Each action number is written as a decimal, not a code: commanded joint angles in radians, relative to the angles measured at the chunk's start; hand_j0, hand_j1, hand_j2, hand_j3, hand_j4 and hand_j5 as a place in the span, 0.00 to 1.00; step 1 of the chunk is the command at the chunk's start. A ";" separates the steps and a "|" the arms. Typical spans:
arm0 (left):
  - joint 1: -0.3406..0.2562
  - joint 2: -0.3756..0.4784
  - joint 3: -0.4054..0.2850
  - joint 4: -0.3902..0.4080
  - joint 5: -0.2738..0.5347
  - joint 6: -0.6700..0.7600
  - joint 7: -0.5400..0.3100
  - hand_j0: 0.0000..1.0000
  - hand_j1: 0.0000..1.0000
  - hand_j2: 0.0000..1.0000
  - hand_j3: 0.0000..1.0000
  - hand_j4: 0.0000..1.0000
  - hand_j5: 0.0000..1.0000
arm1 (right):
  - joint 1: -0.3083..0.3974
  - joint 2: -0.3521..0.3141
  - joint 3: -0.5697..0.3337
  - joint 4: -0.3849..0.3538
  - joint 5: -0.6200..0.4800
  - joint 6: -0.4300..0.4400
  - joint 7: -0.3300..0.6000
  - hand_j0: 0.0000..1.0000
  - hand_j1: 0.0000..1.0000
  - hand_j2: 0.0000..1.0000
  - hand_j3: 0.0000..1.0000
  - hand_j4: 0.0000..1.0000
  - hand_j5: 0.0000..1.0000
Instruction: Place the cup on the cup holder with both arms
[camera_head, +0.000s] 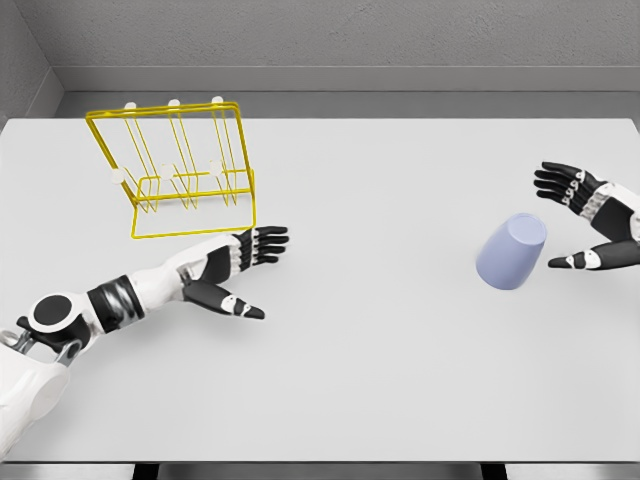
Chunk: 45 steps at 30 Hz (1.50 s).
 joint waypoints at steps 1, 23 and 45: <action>-0.002 -0.003 0.000 0.020 0.003 -0.018 0.000 1.00 1.00 1.00 1.00 1.00 1.00 | 0.000 0.015 0.001 0.018 -0.007 0.001 0.000 1.00 1.00 1.00 1.00 1.00 1.00; 0.000 -0.029 -0.010 -0.015 -0.039 -0.171 0.000 1.00 1.00 1.00 1.00 1.00 1.00 | 0.028 0.119 0.005 0.147 -0.009 0.007 0.000 1.00 1.00 1.00 1.00 1.00 1.00; 0.005 -0.037 -0.009 -0.017 -0.036 -0.317 0.000 1.00 1.00 1.00 1.00 1.00 1.00 | 0.026 0.185 0.018 0.179 -0.004 0.010 0.000 1.00 1.00 1.00 1.00 1.00 1.00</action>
